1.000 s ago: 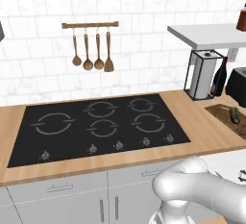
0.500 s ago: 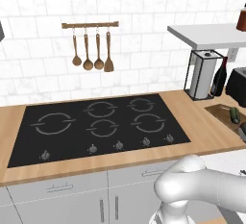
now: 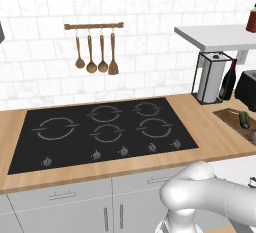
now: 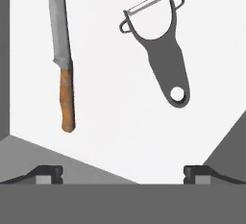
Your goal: Place the appropriate cutting tool for cutting the cucumber skin on the cutting board.
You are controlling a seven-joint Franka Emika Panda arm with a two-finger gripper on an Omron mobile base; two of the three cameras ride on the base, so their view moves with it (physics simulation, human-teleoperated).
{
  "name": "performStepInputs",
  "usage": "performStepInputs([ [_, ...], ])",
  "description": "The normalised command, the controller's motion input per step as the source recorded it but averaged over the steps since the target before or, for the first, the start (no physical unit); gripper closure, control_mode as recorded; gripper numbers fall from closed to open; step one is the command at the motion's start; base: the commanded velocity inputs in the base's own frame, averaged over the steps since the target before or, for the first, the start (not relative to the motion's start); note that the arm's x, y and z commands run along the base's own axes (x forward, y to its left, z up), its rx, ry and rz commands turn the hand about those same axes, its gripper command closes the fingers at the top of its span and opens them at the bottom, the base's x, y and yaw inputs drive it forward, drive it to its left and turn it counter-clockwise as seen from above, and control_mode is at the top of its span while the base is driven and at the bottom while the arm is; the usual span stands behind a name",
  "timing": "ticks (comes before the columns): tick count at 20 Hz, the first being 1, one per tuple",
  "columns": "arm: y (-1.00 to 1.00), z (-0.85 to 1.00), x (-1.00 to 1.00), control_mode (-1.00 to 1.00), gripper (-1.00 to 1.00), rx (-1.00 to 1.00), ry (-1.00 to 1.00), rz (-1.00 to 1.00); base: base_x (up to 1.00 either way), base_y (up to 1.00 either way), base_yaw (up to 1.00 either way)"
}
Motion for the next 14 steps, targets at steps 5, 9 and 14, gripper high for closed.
performStepInputs([
  [5, 0.0, -0.35, 0.0, -1.0, -1.0, 0.0, -0.15, 0.04, 0.0, 0.0, 0.0],
  [9, 0.0, -0.28, 0.19, -1.0, -1.0, 0.0, -0.02, 0.04, 0.0, 0.0, 0.0],
  [14, 0.0, -0.25, 0.27, -1.0, -1.0, 0.0, -0.02, 0.06, 0.0, 0.0, 0.0],
])
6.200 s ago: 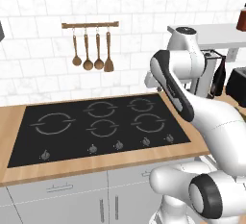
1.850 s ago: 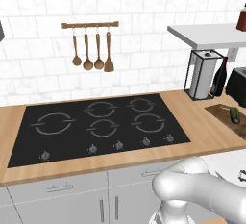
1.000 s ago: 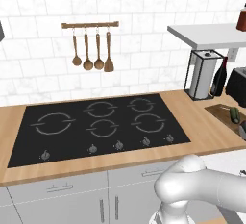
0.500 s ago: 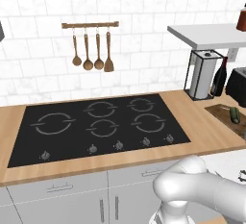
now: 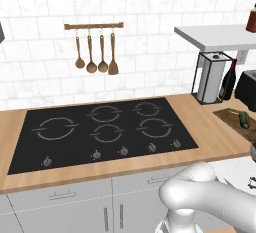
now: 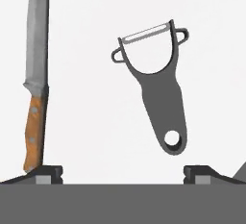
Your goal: Place the appropriate cutting tool for cutting the cucumber skin on the cutting board.
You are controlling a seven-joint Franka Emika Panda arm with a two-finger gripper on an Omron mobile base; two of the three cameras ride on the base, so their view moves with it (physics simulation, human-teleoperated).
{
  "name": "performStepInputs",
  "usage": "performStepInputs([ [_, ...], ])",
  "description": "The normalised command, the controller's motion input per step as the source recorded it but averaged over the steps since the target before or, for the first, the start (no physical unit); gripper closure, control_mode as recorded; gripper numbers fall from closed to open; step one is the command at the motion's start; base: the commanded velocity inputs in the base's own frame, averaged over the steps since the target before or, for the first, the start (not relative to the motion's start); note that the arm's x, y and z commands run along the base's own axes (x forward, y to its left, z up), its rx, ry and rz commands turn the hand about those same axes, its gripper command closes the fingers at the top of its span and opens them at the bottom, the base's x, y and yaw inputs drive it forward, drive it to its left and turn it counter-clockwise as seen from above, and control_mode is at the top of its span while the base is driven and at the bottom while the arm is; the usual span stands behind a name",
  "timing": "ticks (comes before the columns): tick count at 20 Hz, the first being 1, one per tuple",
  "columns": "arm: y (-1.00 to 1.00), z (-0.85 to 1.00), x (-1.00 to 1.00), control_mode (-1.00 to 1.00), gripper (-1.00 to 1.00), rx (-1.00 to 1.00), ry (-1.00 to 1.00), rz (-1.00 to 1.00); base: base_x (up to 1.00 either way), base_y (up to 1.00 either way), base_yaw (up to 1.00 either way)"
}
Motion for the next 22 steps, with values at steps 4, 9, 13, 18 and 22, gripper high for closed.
performStepInputs([
  [4, -0.03, -0.18, 0.29, -1.0, -1.0, 0.01, -0.02, 0.06, 0.0, 0.0, 0.0],
  [9, -0.03, -0.23, 0.18, -1.0, -1.0, 0.01, -0.01, 0.05, 0.0, 0.0, 0.0],
  [13, -0.01, -0.32, 0.12, -1.0, -1.0, 0.0, 0.0, 0.04, 0.0, 0.0, 0.0],
  [18, -0.03, -0.28, 0.17, -1.0, -1.0, 0.01, -0.01, 0.04, 0.0, 0.0, 0.0],
  [22, -0.08, -0.23, 0.17, -1.0, -1.0, 0.0, -0.04, 0.04, 0.0, 0.0, 0.0],
])
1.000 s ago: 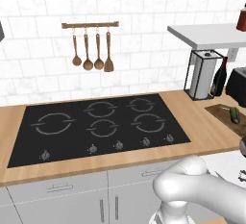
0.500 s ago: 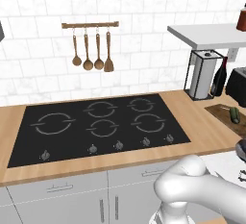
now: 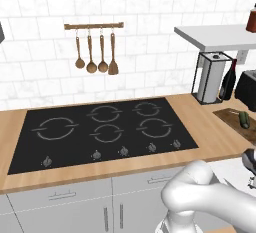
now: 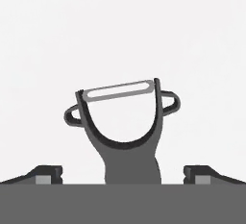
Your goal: Place the appropriate cutting tool for cutting the cucumber skin on the cutting board.
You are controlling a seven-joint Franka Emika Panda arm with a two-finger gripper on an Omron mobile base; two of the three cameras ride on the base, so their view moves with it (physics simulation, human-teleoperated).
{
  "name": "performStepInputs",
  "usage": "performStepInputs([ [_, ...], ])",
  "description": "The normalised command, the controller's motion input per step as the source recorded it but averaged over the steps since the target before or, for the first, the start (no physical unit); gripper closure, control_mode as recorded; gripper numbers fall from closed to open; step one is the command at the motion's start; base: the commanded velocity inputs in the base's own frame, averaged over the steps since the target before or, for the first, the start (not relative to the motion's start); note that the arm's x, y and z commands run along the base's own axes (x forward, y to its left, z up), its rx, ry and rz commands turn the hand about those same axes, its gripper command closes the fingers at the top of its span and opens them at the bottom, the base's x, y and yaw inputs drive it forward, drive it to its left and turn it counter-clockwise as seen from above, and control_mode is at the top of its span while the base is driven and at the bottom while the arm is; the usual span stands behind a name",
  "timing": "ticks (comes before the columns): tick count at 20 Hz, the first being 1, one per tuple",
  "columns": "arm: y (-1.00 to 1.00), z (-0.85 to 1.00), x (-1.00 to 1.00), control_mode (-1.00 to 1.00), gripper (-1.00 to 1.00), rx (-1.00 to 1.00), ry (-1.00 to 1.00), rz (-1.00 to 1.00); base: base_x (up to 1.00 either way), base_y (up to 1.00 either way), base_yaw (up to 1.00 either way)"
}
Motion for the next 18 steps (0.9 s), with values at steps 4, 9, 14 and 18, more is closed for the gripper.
performStepInputs([
  [4, -0.02, -0.31, 0.04, -1.0, -1.0, 0.0, -0.03, 0.03, 0.0, 0.0, 0.0],
  [9, 0.02, -0.44, -0.07, -1.0, -1.0, 0.0, -0.03, 0.01, 0.0, 0.0, 0.0],
  [14, 0.09, -0.55, -0.18, -1.0, 1.0, 0.0, -0.06, 0.02, 0.0, 0.0, 0.0],
  [18, 0.19, -0.64, -0.39, -1.0, 1.0, 0.01, -0.15, 0.0, 0.0, 0.0, 0.0],
])
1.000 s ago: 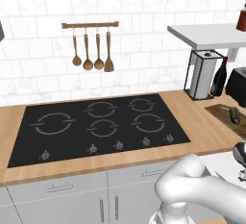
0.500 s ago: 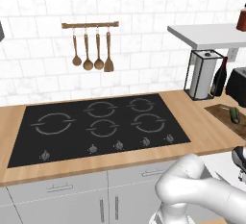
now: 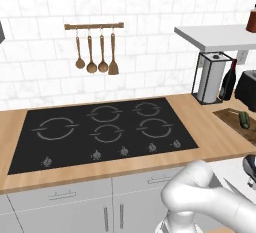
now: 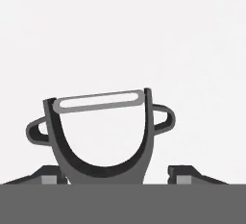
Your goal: Place the appropriate cutting tool for cutting the cucumber skin on the cutting board.
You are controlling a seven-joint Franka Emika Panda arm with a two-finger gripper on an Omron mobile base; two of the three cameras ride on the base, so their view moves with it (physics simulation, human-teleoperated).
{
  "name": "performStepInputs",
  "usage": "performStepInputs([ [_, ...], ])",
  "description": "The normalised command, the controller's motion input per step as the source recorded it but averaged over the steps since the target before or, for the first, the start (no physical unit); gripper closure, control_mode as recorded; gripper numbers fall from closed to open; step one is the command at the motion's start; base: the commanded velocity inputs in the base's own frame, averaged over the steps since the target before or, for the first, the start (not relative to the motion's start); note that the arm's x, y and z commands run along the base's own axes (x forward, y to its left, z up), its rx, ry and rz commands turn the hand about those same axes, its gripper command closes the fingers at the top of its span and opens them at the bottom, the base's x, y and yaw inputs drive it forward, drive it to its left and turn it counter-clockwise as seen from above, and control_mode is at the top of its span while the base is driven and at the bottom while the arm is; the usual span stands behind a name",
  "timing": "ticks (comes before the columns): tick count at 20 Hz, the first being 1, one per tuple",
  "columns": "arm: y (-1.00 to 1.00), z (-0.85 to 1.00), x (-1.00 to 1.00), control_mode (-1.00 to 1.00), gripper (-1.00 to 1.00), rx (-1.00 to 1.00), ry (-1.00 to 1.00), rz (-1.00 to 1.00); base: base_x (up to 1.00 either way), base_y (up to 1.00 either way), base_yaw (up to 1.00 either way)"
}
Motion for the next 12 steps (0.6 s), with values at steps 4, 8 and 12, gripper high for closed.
performStepInputs([
  [4, 0.18, -0.41, -0.28, -1.0, 1.0, 0.03, -0.17, 0.01, 0.0, 0.0, 0.0],
  [8, 0.36, -0.02, -0.06, -1.0, 1.0, 0.0, -0.05, 0.0, 0.0, 0.0, 0.0],
  [12, 0.04, 0.87, -0.17, -1.0, 1.0, -0.02, 0.0, 0.01, 0.0, 0.0, 0.0],
])
